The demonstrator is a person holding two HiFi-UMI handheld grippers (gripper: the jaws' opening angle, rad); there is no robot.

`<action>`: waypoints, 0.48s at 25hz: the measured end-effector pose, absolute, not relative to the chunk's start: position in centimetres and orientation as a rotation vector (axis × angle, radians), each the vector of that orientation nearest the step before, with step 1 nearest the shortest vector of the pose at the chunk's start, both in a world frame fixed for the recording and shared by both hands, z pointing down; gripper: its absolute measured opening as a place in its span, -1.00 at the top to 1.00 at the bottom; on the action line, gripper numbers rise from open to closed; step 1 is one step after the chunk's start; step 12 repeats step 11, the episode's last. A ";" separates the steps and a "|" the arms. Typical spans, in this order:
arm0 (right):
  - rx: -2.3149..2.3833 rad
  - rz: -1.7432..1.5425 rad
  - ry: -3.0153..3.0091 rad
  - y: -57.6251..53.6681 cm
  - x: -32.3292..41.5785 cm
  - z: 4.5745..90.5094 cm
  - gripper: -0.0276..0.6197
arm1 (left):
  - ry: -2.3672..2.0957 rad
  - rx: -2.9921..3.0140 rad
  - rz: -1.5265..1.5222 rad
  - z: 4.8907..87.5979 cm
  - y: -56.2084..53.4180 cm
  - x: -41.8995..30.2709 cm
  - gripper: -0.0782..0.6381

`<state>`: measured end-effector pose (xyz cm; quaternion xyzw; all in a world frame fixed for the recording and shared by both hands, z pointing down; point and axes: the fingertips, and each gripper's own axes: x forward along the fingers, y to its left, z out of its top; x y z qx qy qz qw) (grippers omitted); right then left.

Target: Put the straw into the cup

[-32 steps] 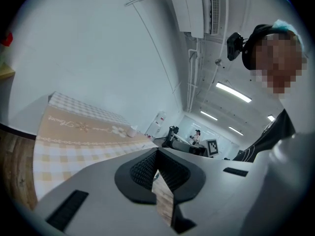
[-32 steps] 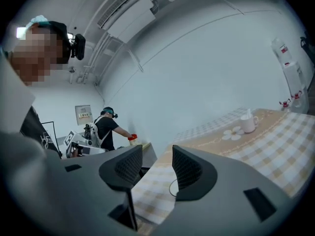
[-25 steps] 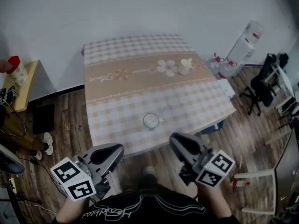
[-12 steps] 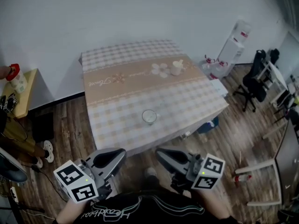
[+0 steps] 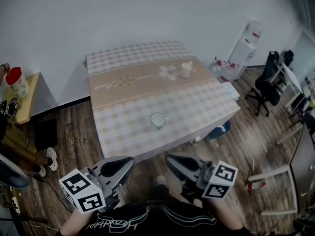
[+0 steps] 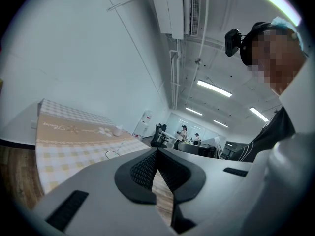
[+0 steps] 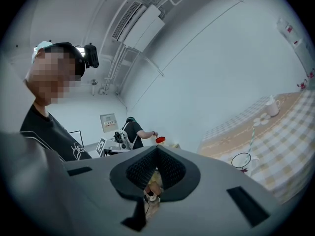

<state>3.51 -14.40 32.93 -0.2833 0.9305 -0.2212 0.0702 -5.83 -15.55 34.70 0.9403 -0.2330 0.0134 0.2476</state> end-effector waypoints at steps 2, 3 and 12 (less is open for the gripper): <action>-0.857 -0.657 2.806 -14.4 3.5 32.9 0.88 | -0.636 2.564 0.036 34.8 -15.4 -5.8 0.79; -0.858 -0.655 2.808 -14.4 3.5 33.0 0.88 | -0.637 2.564 0.035 34.8 -15.4 -5.9 0.79; -0.868 -0.658 2.814 -14.1 3.3 33.1 0.88 | -0.633 2.556 0.032 35.0 -15.0 -6.0 0.79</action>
